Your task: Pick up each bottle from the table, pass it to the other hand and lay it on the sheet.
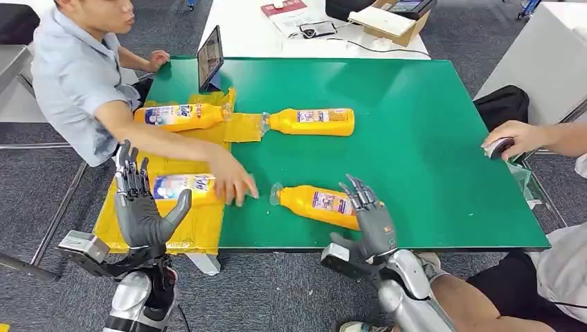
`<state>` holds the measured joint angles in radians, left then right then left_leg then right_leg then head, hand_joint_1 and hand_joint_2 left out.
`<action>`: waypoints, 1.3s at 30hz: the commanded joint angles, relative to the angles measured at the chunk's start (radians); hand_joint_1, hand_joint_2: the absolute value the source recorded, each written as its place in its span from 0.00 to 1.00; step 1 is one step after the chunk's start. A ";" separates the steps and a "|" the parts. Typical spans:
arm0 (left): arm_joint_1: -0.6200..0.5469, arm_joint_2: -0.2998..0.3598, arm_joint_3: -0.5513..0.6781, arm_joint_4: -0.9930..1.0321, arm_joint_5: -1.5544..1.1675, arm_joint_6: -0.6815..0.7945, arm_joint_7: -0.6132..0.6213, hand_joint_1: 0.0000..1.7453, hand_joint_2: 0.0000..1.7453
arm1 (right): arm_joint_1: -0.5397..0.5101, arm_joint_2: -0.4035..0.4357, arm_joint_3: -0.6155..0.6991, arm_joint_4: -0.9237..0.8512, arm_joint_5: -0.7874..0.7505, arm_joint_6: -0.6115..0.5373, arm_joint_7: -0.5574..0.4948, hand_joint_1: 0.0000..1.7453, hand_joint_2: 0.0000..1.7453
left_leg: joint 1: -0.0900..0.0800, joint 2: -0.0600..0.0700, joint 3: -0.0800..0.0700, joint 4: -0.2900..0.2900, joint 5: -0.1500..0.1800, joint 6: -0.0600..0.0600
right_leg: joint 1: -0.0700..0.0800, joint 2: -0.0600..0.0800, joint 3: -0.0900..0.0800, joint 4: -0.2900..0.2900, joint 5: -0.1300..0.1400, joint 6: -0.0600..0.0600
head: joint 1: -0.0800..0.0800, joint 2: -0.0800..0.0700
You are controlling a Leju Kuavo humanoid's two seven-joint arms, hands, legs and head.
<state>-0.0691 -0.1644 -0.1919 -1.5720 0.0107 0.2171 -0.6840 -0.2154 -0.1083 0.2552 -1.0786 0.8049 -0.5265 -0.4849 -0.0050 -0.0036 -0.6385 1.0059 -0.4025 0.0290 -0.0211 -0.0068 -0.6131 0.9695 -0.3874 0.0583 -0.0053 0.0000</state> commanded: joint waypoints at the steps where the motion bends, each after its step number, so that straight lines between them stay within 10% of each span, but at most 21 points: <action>1: -0.028 0.029 -0.022 0.029 0.003 0.004 0.002 0.00 1.00 | -0.148 0.008 -0.043 0.275 0.022 -0.002 0.018 0.00 1.00 | 0.000 0.002 0.004 0.000 -0.002 -0.001 | 0.001 0.002 0.004 0.000 -0.001 -0.002 | 0.000 0.000; 31: -0.027 0.075 -0.043 0.021 -0.154 0.043 0.065 0.00 1.00 | -0.264 0.024 -0.008 0.507 0.035 0.216 0.145 0.00 1.00 | 0.001 0.001 0.004 -0.001 -0.001 -0.001 | 0.001 0.001 0.003 -0.001 -0.001 -0.002 | 0.000 0.000; 32: -0.025 0.076 -0.043 0.019 -0.155 0.037 0.068 0.00 1.00 | -0.265 0.016 0.002 0.508 0.034 0.252 0.147 0.05 1.00 | 0.001 0.002 0.006 0.000 -0.003 -0.002 | 0.001 0.002 0.005 -0.001 -0.002 -0.003 | 0.000 0.000; 33: -0.025 0.076 -0.042 0.019 -0.154 0.033 0.070 0.00 1.00 | -0.265 0.010 0.005 0.511 0.032 0.269 0.147 0.76 1.00 | 0.001 0.001 0.005 0.000 -0.002 -0.002 | 0.001 0.001 0.004 -0.001 -0.001 -0.002 | 0.000 0.000; 34: -0.024 0.076 -0.040 0.018 -0.154 0.031 0.070 0.00 1.00 | -0.264 0.005 0.009 0.514 0.030 0.289 0.148 0.93 1.00 | 0.002 0.002 0.007 0.000 -0.003 -0.002 | 0.002 0.002 0.007 -0.001 -0.002 -0.003 | 0.000 0.000; 39: -0.022 0.076 -0.038 0.018 -0.155 0.025 0.070 0.00 1.00 | -0.258 0.000 0.013 0.515 0.022 0.314 0.149 1.00 1.00 | 0.001 0.001 0.007 -0.001 -0.002 -0.001 | 0.001 0.001 0.006 -0.001 -0.001 -0.002 | 0.000 0.000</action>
<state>-0.0783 -0.1175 -0.2178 -1.5751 -0.1457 0.2507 -0.6199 -0.4649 -0.1072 0.2331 -0.6630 0.8339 -0.2624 -0.3452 -0.0048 -0.0021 -0.6337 1.0060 -0.4033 0.0288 -0.0210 -0.0061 -0.6102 0.9694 -0.3873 0.0578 -0.0057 0.0000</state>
